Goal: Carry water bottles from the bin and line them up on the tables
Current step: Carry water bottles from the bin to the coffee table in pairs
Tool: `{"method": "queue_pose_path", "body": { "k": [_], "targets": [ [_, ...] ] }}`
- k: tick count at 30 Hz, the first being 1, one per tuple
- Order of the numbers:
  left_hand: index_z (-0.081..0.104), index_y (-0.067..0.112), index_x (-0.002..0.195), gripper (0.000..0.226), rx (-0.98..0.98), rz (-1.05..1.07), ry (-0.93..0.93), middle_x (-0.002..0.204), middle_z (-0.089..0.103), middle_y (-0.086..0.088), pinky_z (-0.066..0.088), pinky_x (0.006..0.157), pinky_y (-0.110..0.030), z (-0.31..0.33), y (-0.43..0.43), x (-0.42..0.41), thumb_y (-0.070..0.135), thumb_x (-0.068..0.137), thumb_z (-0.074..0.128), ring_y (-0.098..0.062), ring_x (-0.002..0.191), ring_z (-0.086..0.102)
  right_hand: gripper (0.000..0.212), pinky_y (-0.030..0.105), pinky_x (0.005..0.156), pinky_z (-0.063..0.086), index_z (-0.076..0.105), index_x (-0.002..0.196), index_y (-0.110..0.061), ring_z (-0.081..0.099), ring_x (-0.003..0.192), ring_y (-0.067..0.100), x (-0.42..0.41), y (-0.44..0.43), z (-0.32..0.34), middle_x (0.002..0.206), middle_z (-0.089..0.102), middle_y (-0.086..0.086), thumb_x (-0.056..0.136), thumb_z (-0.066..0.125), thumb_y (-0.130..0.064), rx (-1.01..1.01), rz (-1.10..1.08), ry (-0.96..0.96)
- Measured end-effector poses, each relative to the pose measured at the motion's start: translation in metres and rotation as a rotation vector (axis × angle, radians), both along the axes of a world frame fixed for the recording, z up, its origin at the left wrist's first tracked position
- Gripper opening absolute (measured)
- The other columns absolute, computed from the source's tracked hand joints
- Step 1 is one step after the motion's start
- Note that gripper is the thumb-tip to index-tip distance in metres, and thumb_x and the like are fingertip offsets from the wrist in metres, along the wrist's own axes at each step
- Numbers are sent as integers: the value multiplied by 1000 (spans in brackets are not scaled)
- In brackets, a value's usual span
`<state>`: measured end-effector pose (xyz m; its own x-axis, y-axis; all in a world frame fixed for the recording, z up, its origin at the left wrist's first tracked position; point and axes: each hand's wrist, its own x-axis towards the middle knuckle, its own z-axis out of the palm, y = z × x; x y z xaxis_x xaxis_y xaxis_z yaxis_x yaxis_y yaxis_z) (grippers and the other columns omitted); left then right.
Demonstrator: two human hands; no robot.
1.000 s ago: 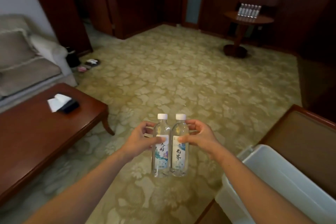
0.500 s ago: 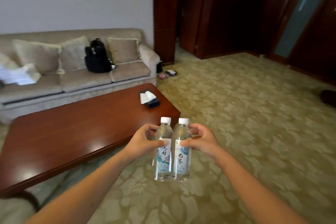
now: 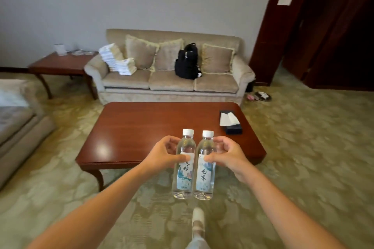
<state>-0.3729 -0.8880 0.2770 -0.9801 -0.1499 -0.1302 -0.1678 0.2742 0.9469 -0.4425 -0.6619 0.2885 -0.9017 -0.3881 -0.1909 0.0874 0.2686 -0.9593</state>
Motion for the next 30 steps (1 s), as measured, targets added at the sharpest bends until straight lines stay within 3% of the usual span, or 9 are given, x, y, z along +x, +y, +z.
{"method": "queue_pose_path", "body": {
  "k": [4,11,20,24,30],
  "targets": [
    [59,20,111,51,-2,78,-3,105,67,-1,59,73,-31,-8,-22,-53,21,70,88,-13,86,66,54,30,72,60,62,113,-22,69,94,15,-69,-30,-7,107,69,2,68,87,-5,2,71,4],
    [58,23,111,50,-7,179,4,106,66,1,53,68,-21,-20,-50,-198,22,70,87,-10,87,66,54,21,64,54,61,115,-20,70,89,13,-235,-67,-19,108,69,4,70,87,-7,-9,191,-8],
    [58,24,115,57,15,246,-56,107,67,-1,56,74,-24,-37,-69,-389,25,67,89,-18,95,67,58,28,73,56,62,113,-20,69,91,18,-444,-92,-40,109,69,6,64,89,-2,-1,224,-63],
    [58,23,116,57,26,259,-74,107,68,-3,54,70,-20,-57,-76,-447,23,68,89,-13,89,66,59,33,78,58,63,112,-22,70,95,23,-504,-102,-63,109,70,4,64,89,-2,10,220,-82],
    [58,24,113,55,45,233,-105,108,68,-2,54,70,-20,-108,-89,-517,17,67,89,-9,83,66,59,30,77,56,61,111,-27,69,96,18,-564,-112,-117,107,70,-3,64,89,-3,-6,172,-128]
  ]
}}
